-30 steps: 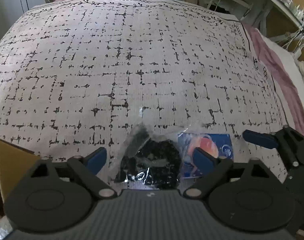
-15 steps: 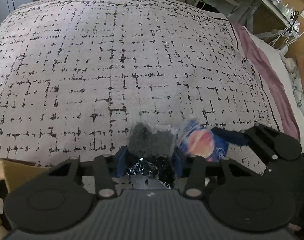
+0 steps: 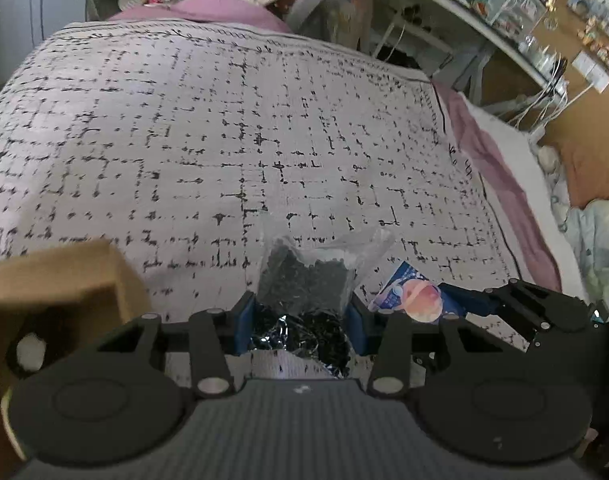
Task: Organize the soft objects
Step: 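Grasp the black bag with the left gripper while the right gripper grasps the tissue pack, then carry the black bag into the box with the left gripper while the right gripper lifts the tissue pack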
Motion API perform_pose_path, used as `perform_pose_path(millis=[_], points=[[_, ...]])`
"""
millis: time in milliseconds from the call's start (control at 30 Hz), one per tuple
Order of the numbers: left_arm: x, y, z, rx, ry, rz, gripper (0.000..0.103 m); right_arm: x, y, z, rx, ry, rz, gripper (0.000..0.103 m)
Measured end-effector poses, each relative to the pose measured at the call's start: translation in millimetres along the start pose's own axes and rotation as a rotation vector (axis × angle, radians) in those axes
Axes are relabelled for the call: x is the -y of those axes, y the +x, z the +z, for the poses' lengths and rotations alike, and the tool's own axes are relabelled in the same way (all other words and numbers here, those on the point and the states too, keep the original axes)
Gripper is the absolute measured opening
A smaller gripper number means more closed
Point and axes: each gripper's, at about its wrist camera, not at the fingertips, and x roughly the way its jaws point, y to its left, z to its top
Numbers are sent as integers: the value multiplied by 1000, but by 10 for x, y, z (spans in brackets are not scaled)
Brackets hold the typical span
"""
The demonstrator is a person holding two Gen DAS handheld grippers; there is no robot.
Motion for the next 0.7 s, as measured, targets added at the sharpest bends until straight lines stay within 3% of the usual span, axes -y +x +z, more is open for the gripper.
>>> perform_pose_path(millis=[700], points=[[7, -1102, -469, 185, -24, 43, 45, -490, -774, 147, 141, -37, 28, 57]])
